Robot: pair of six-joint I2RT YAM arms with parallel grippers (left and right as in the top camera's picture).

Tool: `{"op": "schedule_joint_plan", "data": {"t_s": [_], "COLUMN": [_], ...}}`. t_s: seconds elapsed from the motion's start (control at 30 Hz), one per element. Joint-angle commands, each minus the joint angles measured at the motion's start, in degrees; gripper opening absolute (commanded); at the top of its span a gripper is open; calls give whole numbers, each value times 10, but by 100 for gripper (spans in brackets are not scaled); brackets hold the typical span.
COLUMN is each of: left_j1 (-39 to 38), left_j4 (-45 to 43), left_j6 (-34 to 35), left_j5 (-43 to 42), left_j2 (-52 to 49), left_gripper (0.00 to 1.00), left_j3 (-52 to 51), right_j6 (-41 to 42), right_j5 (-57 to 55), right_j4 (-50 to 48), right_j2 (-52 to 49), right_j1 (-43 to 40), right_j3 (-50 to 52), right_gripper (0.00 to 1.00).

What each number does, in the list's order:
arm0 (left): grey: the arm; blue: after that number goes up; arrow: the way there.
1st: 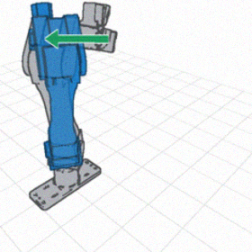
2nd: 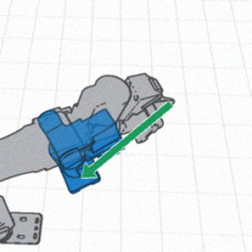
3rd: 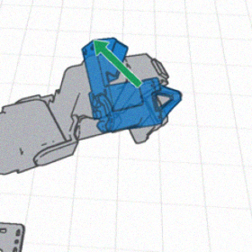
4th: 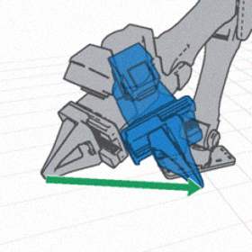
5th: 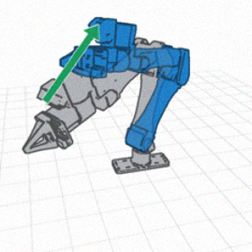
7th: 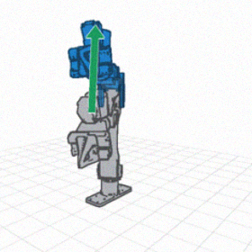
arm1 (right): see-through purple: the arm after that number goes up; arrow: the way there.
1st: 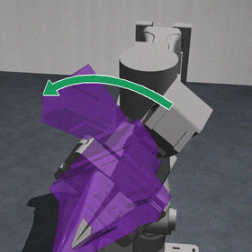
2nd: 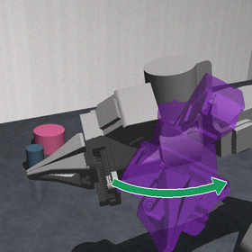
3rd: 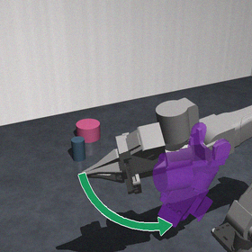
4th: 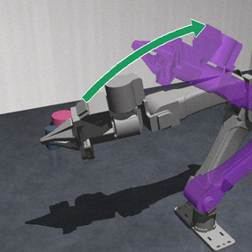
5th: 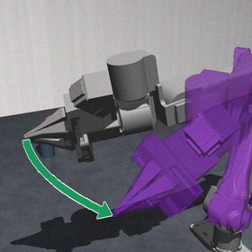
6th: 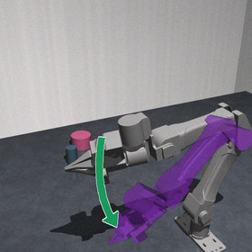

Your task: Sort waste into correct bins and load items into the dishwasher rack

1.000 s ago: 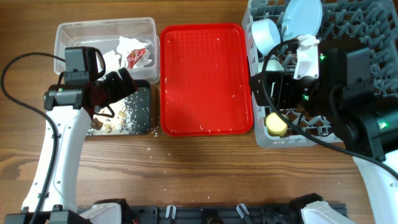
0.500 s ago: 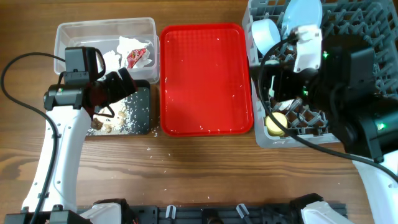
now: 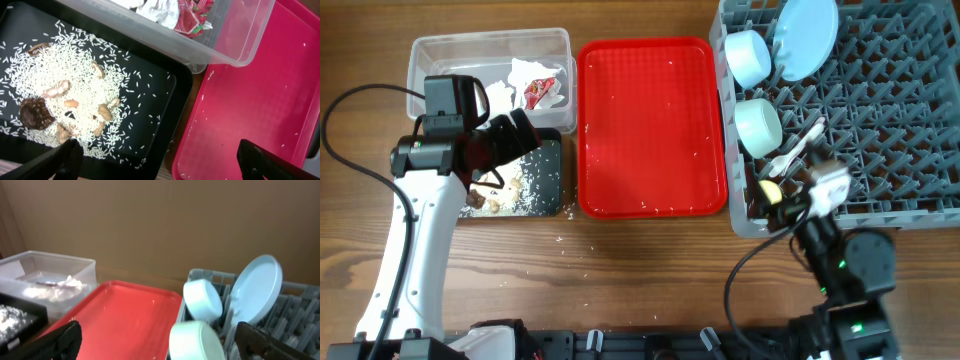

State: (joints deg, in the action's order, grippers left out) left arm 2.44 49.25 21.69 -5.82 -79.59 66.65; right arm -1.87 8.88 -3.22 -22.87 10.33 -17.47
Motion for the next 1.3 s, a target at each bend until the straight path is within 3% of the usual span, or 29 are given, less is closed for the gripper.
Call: {"op": "schedule_joint_plan", "data": {"t_s": [0.0,0.13,0.37,1.27], "left_j1": [3,3,3,3], "left_j4": [-1,-1,-1,-1], "left_j6": [-5,-5,-5,-5], "left_j5": [2,2,2,2], "left_j2": [2,2,2,2], "left_gripper": [100,100,100,100], "left_j3": [7,7,7,7], "right_j6": [-10,-10,10,35], "right_j5": [6,17,20,21], "right_j4": [-48,-70,23,24], "right_j2": [78,142,229,226], "right_j1": [-2,-2,-2,-2], "right_j3": [103,170,172,172], "right_gripper": [100,100,100,100]}}
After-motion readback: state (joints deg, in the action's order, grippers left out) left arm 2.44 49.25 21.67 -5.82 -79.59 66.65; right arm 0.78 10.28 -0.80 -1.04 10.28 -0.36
